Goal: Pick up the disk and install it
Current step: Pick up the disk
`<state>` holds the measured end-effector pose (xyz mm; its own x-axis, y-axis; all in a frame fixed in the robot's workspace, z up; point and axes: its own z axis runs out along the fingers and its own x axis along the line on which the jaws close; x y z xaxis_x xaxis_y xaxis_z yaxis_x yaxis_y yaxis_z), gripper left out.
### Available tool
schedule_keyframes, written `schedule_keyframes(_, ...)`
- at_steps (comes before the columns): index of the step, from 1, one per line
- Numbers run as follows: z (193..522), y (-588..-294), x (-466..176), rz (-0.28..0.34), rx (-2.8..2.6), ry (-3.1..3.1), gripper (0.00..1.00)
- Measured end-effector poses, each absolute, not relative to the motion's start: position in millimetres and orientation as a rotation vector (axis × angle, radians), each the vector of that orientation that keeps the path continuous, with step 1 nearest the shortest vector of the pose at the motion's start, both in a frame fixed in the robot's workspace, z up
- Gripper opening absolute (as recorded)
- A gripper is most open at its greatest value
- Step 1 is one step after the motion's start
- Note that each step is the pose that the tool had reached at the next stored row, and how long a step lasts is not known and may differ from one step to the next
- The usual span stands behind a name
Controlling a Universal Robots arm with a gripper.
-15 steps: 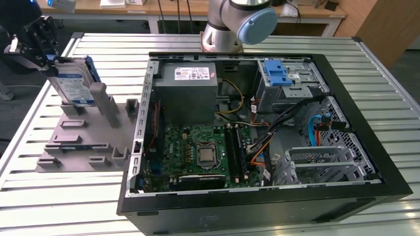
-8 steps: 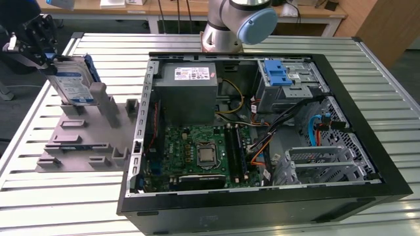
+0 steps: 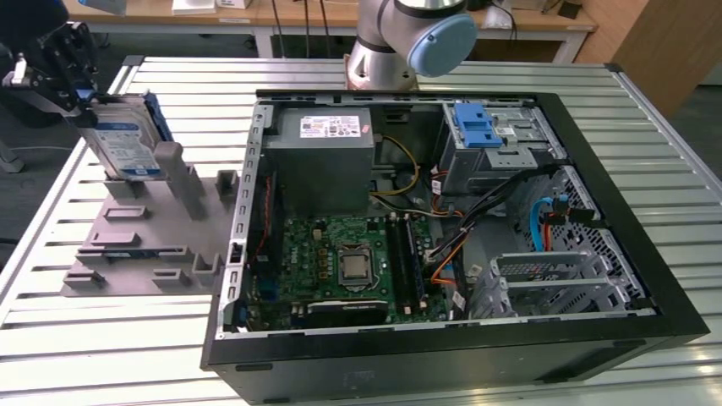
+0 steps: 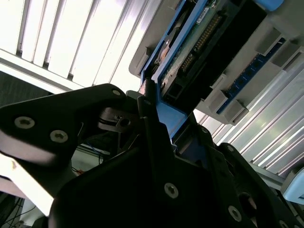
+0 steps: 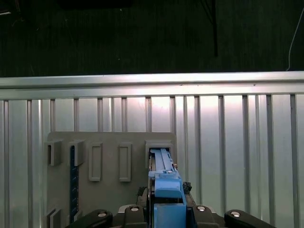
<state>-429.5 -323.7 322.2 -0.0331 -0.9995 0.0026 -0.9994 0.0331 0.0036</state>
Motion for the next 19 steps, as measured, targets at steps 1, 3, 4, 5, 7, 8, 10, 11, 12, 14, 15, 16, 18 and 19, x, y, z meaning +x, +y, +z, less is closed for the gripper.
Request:
schedule_keyframes(1,322.6,-323.7,-429.5,-0.001,2.181,-2.255,0.36)
schedule_keyframes(3,323.3,-323.7,-429.5,-0.001,2.181,-2.255,0.36)
schedule_keyframes(4,323.8,-323.7,-429.6,-0.001,2.181,-2.255,0.36)
schedule_keyframes(5,324.1,-323.7,-429.5,-0.001,2.181,-2.255,0.36)
schedule_keyframes(7,324.8,-323.7,-429.5,-0.001,2.181,-2.255,0.36)
schedule_keyframes(8,325.2,-323.7,-429.5,-0.001,2.181,-2.255,0.36)
schedule_keyframes(10,325.8,-323.7,-429.5,-0.001,2.181,-2.255,0.36)
schedule_keyframes(11,326.2,-323.7,-429.6,-0.001,2.181,-2.255,0.36)
schedule_keyframes(12,326.6,-323.7,-429.5,-0.001,2.181,-2.255,0.36)
schedule_keyframes(14,327.5,-323.7,-429.6,-0.001,2.181,-2.255,0.36)
schedule_keyframes(15,327.9,-323.7,-429.6,-0.001,2.181,-2.255,0.36)
schedule_keyframes(16,328.3,-323.7,-429.6,-0.001,2.181,-2.255,0.36)
schedule_keyframes(18,329.1,-323.7,-429.6,-0.001,2.181,-2.255,0.36)
schedule_keyframes(19,329.4,-323.6,-429.6,-0.001,2.181,-2.255,0.36)
